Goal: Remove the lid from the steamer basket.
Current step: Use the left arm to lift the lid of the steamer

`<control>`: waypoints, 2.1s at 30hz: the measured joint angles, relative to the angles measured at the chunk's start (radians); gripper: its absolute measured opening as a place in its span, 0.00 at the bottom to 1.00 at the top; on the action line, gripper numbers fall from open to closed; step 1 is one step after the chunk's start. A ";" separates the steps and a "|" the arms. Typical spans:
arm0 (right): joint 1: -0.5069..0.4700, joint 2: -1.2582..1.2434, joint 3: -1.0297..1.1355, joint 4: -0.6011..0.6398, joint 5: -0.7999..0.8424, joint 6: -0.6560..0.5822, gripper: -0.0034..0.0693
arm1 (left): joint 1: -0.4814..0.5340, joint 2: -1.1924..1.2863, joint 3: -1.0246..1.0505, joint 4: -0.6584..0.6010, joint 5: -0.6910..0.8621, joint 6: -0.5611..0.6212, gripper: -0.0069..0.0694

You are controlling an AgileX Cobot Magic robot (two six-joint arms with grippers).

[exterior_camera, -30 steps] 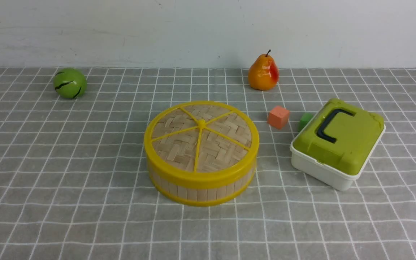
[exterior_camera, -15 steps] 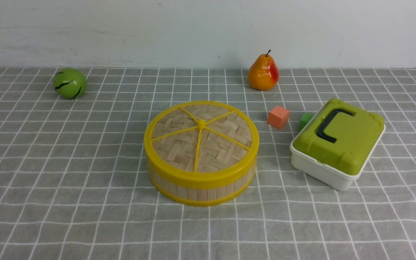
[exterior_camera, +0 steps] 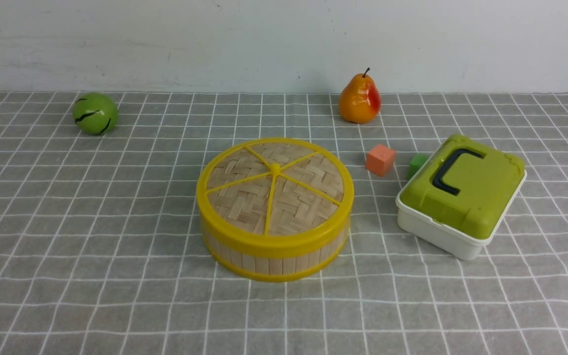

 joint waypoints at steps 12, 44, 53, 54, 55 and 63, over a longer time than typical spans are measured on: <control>0.000 0.000 0.000 0.000 0.000 0.000 0.38 | 0.000 0.000 0.001 0.147 -0.634 0.001 0.29; 0.000 0.000 0.000 0.000 0.000 0.000 0.38 | -0.001 0.688 -0.765 0.077 -0.253 -0.160 0.32; 0.000 0.000 0.000 0.000 0.000 0.000 0.38 | -0.141 1.111 -1.144 -0.024 0.204 -0.036 0.10; 0.000 0.000 0.000 0.000 0.000 0.000 0.38 | -0.166 1.165 -1.207 -0.042 0.265 0.004 0.07; 0.000 0.000 0.000 0.000 0.000 0.000 0.38 | -0.189 1.219 -1.282 -0.065 0.335 0.046 0.07; 0.000 0.000 0.000 0.000 0.000 0.000 0.38 | -0.306 1.600 -1.730 -0.191 0.619 0.123 0.07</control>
